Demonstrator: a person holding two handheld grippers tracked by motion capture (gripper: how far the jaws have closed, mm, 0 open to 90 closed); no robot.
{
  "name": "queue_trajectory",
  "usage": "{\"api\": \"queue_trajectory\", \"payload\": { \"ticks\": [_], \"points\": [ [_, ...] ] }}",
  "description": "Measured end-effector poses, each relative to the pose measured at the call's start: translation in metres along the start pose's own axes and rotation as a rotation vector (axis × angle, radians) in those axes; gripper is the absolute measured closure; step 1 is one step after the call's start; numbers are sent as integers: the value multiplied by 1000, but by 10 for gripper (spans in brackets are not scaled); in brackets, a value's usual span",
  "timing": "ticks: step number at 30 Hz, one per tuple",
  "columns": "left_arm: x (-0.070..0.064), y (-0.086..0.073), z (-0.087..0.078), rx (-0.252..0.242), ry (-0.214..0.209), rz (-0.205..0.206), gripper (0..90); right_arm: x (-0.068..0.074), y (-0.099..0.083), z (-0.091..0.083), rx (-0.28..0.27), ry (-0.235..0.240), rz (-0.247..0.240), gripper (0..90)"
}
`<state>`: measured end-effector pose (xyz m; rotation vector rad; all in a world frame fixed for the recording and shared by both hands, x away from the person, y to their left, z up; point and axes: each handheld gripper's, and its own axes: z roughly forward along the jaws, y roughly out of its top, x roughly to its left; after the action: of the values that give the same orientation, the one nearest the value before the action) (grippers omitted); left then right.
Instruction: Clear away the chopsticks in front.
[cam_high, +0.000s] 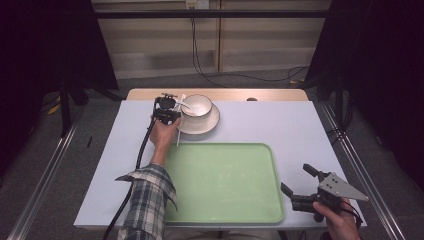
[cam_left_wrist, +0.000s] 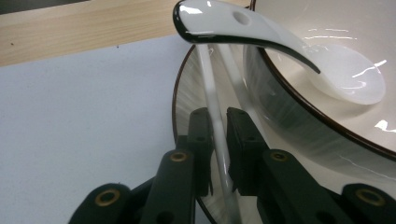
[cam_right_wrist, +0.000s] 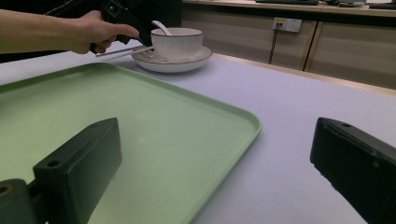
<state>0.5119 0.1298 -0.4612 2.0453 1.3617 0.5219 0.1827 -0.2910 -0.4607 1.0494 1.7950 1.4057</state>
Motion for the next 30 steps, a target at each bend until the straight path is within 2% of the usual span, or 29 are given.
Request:
{"api": "queue_trajectory", "payload": {
  "ticks": [2, 7, 8, 10, 12, 19, 23, 26, 28, 29, 30],
  "points": [
    [0, 0, 0, -2, -1, -22, 820, 0, 0, 0, 0, 0, 1, 17],
    [1, 0, 0, 1, -4, -36, 827, 0, 0, 0, 1, 1, 2, 18],
    [1, 0, -1, -1, -7, -50, 830, 0, 0, 0, 3, 1, 3, 17],
    [3, 1, -2, 9, -8, -48, 849, 0, 0, 0, 2, -1, 6, 17],
    [4, 1, -3, 5, -16, -71, 850, 0, 0, 0, 0, -2, 5, 17],
    [5, 1, -5, 8, -39, -82, 852, 0, 0, 0, 2, -2, 7, 17],
    [6, 2, -9, -9, -32, -85, 852, 0, 0, 0, 2, -1, 7, 17],
    [9, 3, -13, -17, -25, -110, 852, 0, 0, 0, 1, -1, 6, 17],
    [11, 2, -16, -15, -6, -111, 853, 0, 0, 0, 0, -1, 5, 17],
    [14, 2, -17, -13, -13, -111, 852, 0, 0, 0, 0, -1, 6, 17],
    [15, 1, -18, -23, -19, -129, 852, 0, 0, 0, 0, -1, 7, 17]
  ]
}}
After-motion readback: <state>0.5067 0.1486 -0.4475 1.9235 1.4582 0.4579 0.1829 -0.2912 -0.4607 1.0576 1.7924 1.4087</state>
